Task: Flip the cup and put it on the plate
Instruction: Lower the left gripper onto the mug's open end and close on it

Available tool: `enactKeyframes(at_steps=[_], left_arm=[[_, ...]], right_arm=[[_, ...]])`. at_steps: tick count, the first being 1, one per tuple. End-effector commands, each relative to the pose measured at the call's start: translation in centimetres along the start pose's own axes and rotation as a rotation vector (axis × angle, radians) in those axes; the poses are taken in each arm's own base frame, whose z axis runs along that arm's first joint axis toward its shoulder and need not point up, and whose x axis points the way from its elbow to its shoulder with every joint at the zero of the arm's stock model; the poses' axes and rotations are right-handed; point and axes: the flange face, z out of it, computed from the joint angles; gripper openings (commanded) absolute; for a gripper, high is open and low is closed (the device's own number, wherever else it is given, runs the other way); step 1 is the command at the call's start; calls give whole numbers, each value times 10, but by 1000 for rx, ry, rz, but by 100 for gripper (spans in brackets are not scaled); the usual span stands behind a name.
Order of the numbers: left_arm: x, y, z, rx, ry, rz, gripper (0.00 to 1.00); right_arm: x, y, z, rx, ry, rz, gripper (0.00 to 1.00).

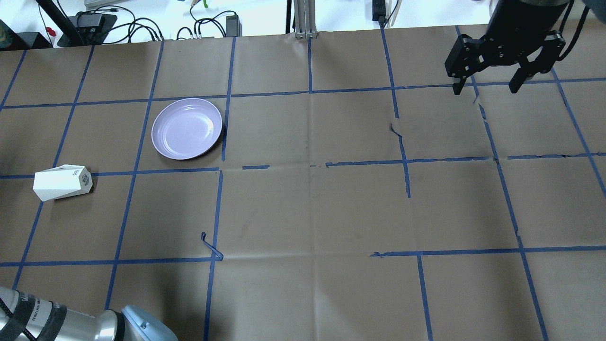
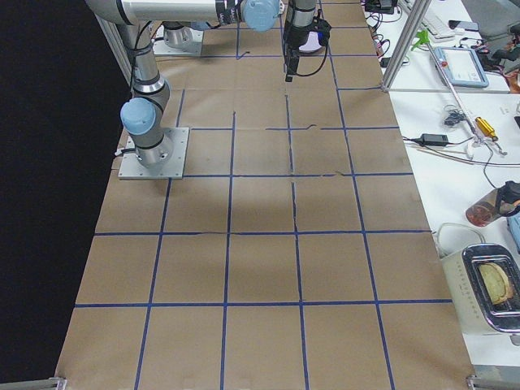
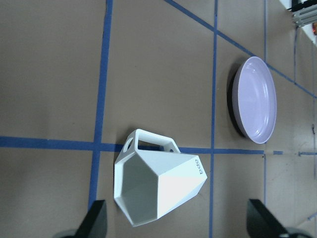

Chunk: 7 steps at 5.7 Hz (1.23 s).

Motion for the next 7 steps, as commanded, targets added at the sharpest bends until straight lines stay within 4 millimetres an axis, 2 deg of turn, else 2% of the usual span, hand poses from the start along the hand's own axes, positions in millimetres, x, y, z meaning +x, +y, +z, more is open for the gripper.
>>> enactKeyframes(at_steps=[1,3,5,6,7], left_arm=[[-43,15,55,-21,218,14,100],[-48,22,86,-38,344,26,100],[-49,28,100,-55,402,13,100],[-44,16,106,-1,412,7,98],[-43,15,105,14,416,-5,56]], right_arm=[[0,0,0,0,-1,0,100],[0,0,0,0,-1,0,100],[0,0,0,0,-1,0,100],[0,0,0,0,-1,0,100],[0,0,0,0,-1,0,100]])
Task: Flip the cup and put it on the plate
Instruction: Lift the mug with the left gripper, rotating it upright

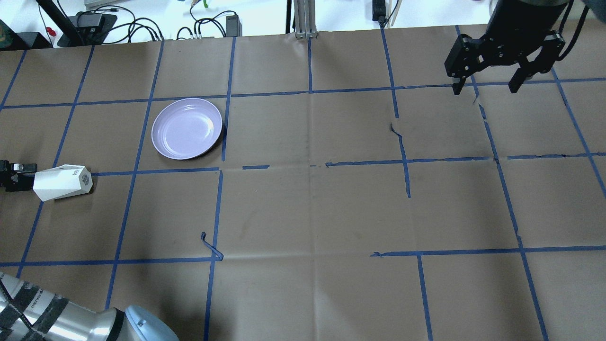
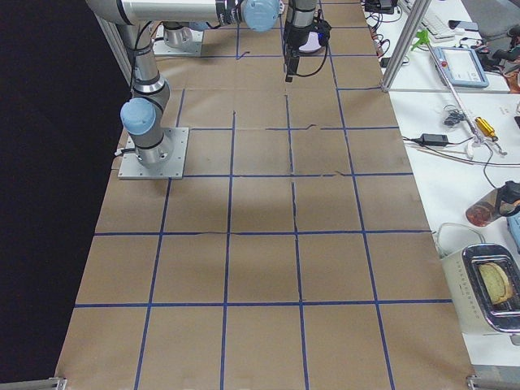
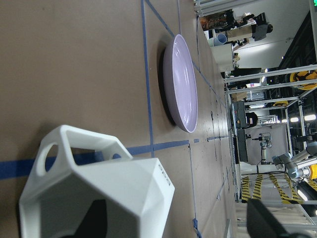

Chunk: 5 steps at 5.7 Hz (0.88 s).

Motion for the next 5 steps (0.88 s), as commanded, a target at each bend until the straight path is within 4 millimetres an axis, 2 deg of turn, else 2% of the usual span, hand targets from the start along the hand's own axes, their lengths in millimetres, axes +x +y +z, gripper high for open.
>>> enactKeyframes(at_steps=[1,2,3,4,5], left_arm=[[1,-2,1,20,9,-9,13],[1,-2,2,21,12,-11,0],[5,-4,-1,28,8,-24,0],[34,-9,-9,31,-9,-61,0],[94,-13,-23,43,-57,-106,0]], right_arm=[[0,0,0,0,2,0,100],[0,0,0,0,0,0,100],[0,0,0,0,0,0,100],[0,0,0,0,0,0,100],[0,0,0,0,0,0,100]])
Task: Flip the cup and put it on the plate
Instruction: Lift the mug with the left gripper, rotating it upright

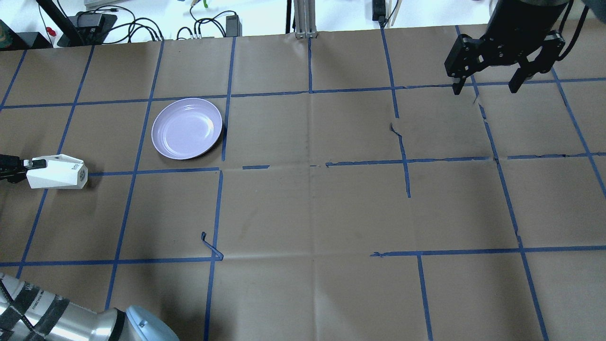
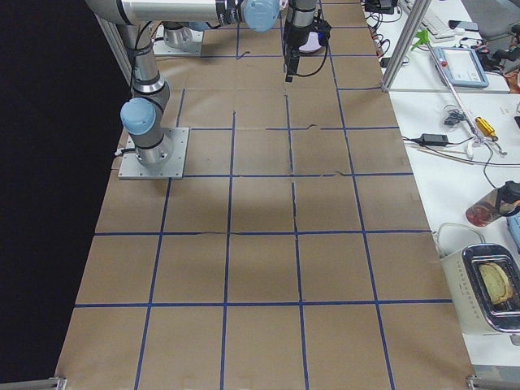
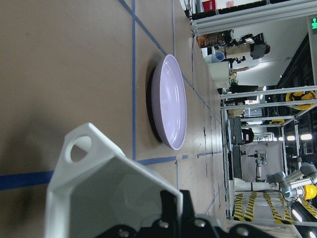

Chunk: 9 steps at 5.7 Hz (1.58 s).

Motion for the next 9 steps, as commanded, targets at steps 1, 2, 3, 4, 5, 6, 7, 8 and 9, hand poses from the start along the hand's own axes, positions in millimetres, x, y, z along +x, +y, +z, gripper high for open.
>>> enactKeyframes(at_steps=[1,2,3,4,5,6,7,8,9], left_arm=[[113,3,-25,34,-103,-102,0],[172,8,-33,55,-170,-135,0],[208,12,-31,59,-216,-149,0],[254,2,-4,22,-316,-118,0],[293,-21,37,-17,-528,-109,0],[331,-53,100,-22,-743,-72,0],[363,-71,174,-50,-924,0,0],[391,-78,259,-67,-1068,78,0],[418,-70,334,-71,-1170,143,0]], right_arm=[[0,0,0,0,1,0,100],[0,0,0,0,2,0,100],[0,0,0,0,0,0,100],[0,0,0,0,1,0,100],[0,0,0,0,0,0,100],[0,0,0,0,0,0,100],[0,0,0,0,1,0,100],[0,0,0,0,0,0,100],[0,0,0,0,1,0,100]])
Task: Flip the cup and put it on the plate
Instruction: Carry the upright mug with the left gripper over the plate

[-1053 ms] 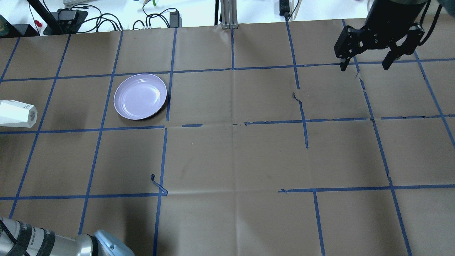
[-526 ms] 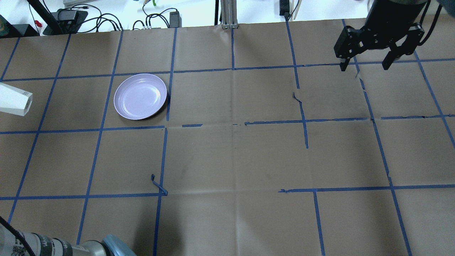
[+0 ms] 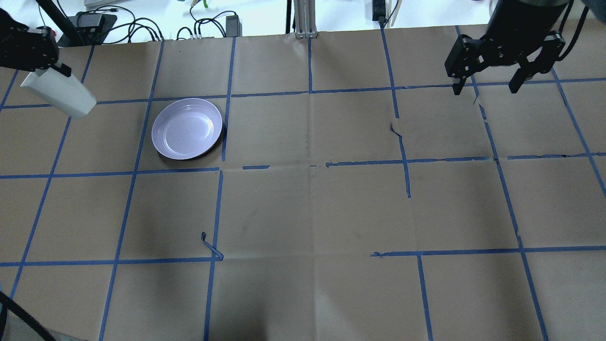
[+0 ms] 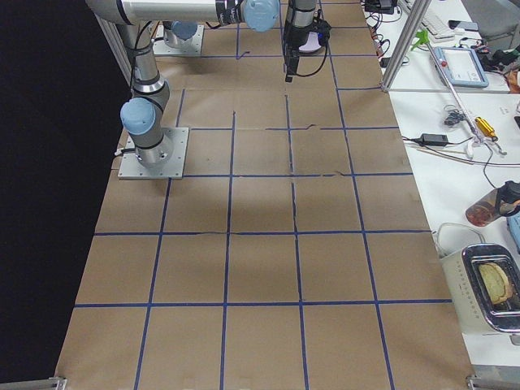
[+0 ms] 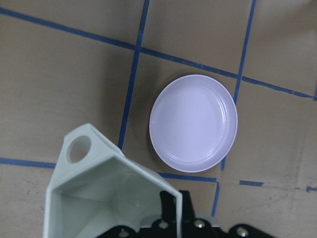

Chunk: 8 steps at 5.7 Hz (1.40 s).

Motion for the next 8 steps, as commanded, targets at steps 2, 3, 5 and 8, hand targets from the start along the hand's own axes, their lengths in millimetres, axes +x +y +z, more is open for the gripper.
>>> enactKeyframes(at_steps=[2,3,5,8], left_arm=[[192,25,48,85,-239,146,0],[194,36,74,118,-299,157,0],[183,39,121,135,-318,151,0],[170,15,239,194,-314,158,0]], right_arm=[[0,0,0,0,1,0,100],[0,0,0,0,-1,0,100],[0,0,0,0,1,0,100],[0,0,0,0,1,0,100]])
